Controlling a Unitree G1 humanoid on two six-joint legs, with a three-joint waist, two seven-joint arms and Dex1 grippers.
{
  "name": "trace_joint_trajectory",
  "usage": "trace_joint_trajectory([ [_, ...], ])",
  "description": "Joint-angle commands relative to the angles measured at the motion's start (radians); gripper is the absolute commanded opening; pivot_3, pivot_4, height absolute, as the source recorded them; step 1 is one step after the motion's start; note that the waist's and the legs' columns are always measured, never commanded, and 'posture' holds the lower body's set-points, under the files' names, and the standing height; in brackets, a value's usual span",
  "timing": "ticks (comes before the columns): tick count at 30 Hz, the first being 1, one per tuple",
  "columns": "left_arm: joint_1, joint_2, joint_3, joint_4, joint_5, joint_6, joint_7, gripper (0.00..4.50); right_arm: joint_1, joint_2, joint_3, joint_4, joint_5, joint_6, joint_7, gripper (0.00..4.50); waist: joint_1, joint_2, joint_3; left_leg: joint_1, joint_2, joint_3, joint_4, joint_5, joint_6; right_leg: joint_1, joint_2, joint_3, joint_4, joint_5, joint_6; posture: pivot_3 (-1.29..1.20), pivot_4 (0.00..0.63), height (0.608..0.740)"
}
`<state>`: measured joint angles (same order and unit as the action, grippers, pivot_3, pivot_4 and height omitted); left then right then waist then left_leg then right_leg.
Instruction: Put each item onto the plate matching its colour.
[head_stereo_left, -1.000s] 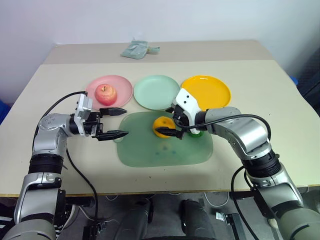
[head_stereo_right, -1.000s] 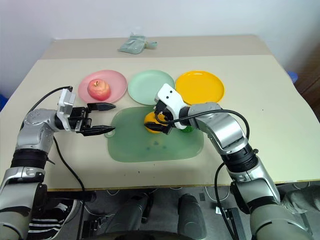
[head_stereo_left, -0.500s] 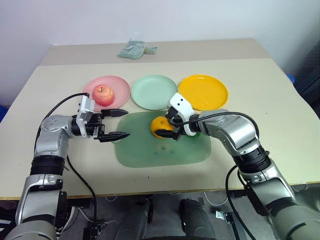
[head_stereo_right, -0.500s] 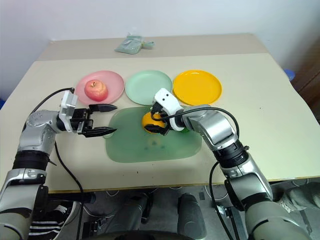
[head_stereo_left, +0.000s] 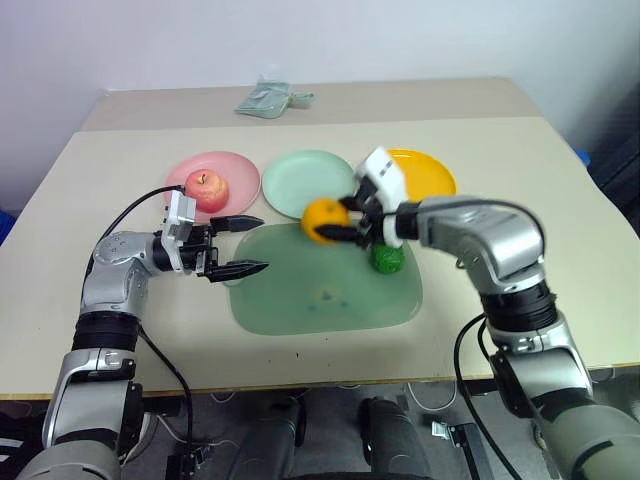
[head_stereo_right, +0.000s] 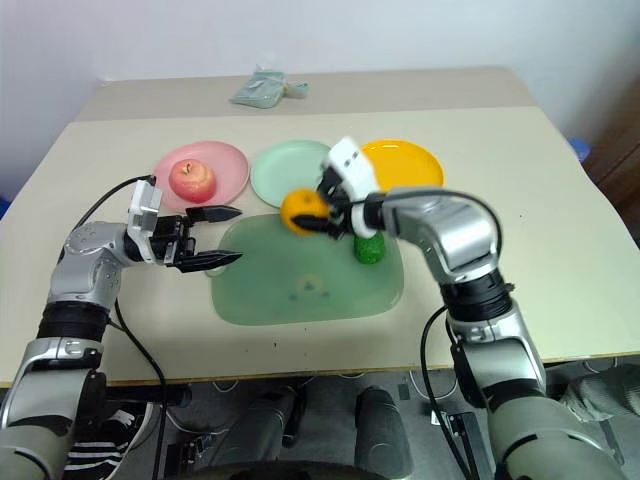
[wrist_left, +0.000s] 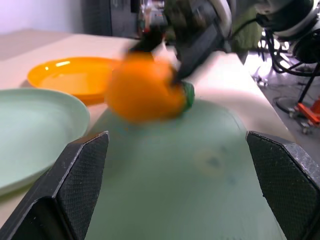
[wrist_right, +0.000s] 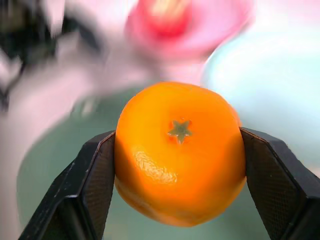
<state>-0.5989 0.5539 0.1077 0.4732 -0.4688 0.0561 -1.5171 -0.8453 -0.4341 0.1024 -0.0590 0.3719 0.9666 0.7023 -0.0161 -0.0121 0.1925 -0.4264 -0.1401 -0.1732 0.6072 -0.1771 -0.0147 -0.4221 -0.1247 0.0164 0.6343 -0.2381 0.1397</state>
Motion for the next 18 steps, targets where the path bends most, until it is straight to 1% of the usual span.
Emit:
trace_joint_trajectory([
  [1,-0.049,-0.032,0.044,0.001,-0.016,-0.053,0.071,4.5,-0.052,-0.032,-0.075,0.147,-0.086,-0.16,-0.092,3.13,0.003,0.0,0.0,0.0,0.0,0.0,0.0,0.0,0.0,0.0,0.0,0.0,0.0,0.0,0.0,0.0,0.15,0.74],
  [3,-0.055,-0.047,0.042,0.003,-0.01,-0.06,0.09,4.5,-0.072,-0.033,-0.084,0.213,-0.119,-0.219,-0.127,3.13,0.002,0.0,0.0,0.0,0.0,0.001,0.0,0.0,0.0,0.001,0.0,0.0,0.0,0.001,0.0,0.0,0.15,0.74],
  [4,-0.051,-0.055,0.033,-0.003,-0.002,-0.069,0.096,4.5,-0.084,-0.043,-0.069,0.259,-0.164,-0.27,-0.156,3.13,0.0,0.0,0.0,0.0,0.0,0.001,0.0,0.0,0.0,0.001,0.0,0.001,0.0,0.001,0.0,0.0,0.15,0.74],
  [5,-0.046,-0.072,0.021,-0.007,0.011,-0.077,0.115,4.5,-0.105,-0.045,-0.075,0.331,-0.199,-0.313,-0.2,3.13,-0.003,0.0,0.0,0.0,0.0,0.002,-0.001,0.0,0.0,0.0,0.0,0.002,0.0,0.001,0.0,0.0,0.15,0.74],
  [7,-0.043,-0.109,0.001,-0.003,0.043,-0.113,0.163,4.5,-0.127,-0.068,-0.044,0.464,-0.295,-0.426,-0.269,3.13,-0.004,0.0,0.0,0.0,0.0,0.004,-0.002,0.0,0.0,-0.002,0.0,0.004,0.0,0.001,0.0,0.0,0.15,0.74],
  [8,-0.05,-0.129,0.003,0.008,0.06,-0.134,0.205,4.5,-0.135,-0.063,-0.052,0.513,-0.303,-0.436,-0.288,3.13,-0.003,0.0,0.0,0.0,0.0,0.005,-0.002,0.0,0.0,-0.002,0.0,0.005,0.0,0.001,0.001,0.0,0.15,0.74],
  [10,-0.045,-0.154,-0.006,-0.001,0.072,-0.17,0.225,4.5,-0.127,-0.062,-0.039,0.576,-0.321,-0.468,-0.275,3.13,-0.004,0.0,0.0,0.0,0.0,0.005,-0.002,0.0,0.0,-0.002,0.0,0.005,0.0,0.001,0.001,0.0,0.15,0.74],
  [12,-0.041,-0.166,-0.01,0.0,0.083,-0.19,0.249,4.5,-0.124,-0.048,-0.057,0.621,-0.309,-0.468,-0.262,3.13,-0.009,0.0,0.0,0.0,0.001,0.006,-0.002,0.0,0.0,-0.003,0.001,0.006,0.0,0.001,0.0,0.0,0.15,0.74],
  [14,-0.035,-0.162,-0.019,0.002,0.09,-0.195,0.251,4.5,-0.12,-0.047,-0.051,0.643,-0.321,-0.493,-0.251,4.15,-0.016,0.0,0.0,0.0,0.002,0.006,-0.002,0.0,0.0,-0.003,0.002,0.006,0.0,0.002,0.0,0.0,0.15,0.74],
  [15,-0.032,-0.16,-0.021,0.002,0.09,-0.195,0.247,4.5,-0.117,-0.048,-0.044,0.645,-0.329,-0.499,-0.247,4.43,-0.019,0.0,0.0,0.0,0.002,0.006,-0.002,0.0,0.0,-0.003,0.002,0.006,0.0,0.002,0.0,0.0,0.15,0.74],
  [18,-0.029,-0.152,-0.018,0.002,0.085,-0.188,0.241,4.5,-0.107,-0.05,-0.041,0.618,-0.32,-0.501,-0.203,4.43,-0.027,0.0,0.0,0.0,0.002,0.006,-0.002,0.0,0.0,-0.003,0.002,0.006,0.0,0.002,0.0,0.0,0.15,0.74],
])
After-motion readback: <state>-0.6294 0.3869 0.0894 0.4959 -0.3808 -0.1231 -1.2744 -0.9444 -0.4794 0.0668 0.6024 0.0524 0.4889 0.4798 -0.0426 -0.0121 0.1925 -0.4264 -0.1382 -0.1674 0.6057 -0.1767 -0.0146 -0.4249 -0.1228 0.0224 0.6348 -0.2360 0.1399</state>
